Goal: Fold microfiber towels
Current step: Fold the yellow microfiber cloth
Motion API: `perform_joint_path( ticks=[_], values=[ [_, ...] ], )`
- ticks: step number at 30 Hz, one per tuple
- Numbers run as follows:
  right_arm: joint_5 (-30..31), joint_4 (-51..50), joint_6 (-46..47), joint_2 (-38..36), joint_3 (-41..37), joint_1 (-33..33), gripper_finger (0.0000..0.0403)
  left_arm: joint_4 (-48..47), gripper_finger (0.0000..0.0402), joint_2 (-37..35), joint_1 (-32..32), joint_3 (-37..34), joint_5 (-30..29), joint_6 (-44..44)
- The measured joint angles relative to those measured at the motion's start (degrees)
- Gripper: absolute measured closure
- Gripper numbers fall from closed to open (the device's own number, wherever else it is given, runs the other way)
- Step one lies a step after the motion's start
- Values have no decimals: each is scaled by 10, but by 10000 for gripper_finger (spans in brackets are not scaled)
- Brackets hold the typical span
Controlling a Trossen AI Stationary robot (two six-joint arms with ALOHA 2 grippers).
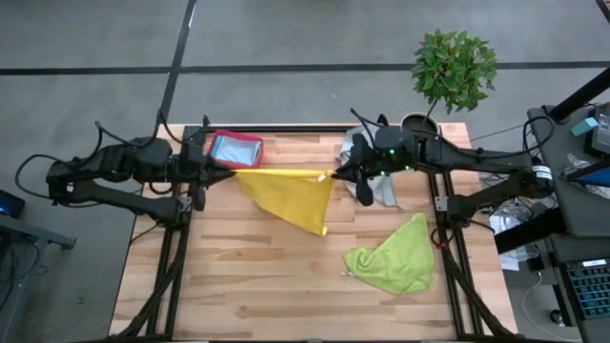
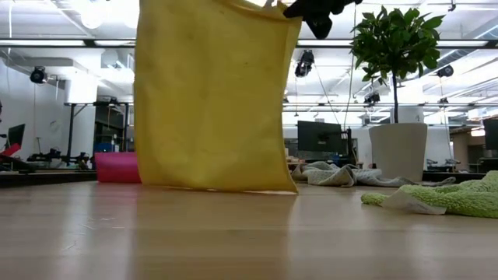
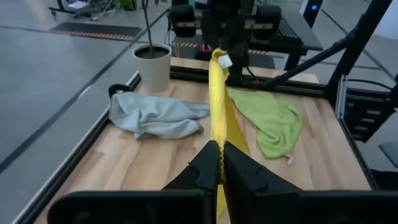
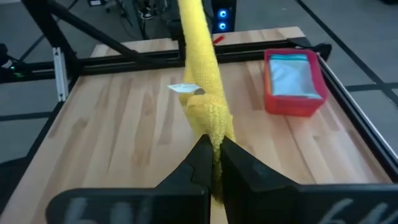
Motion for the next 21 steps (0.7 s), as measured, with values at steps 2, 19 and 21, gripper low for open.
perform_joint_path(
  ticks=[2, 19, 21],
  values=[
    [-8, 0, 0, 1, 0, -7, 394, 0, 402, 2, 0, 2, -3, 1],
    [50, 111, -84, 29, 0, -69, 394, -7, 402, 58, 28, 11, -298, 136],
    [50, 127, -99, 29, 0, -75, 394, -4, 402, 56, 28, 15, -332, 131]
  ],
)
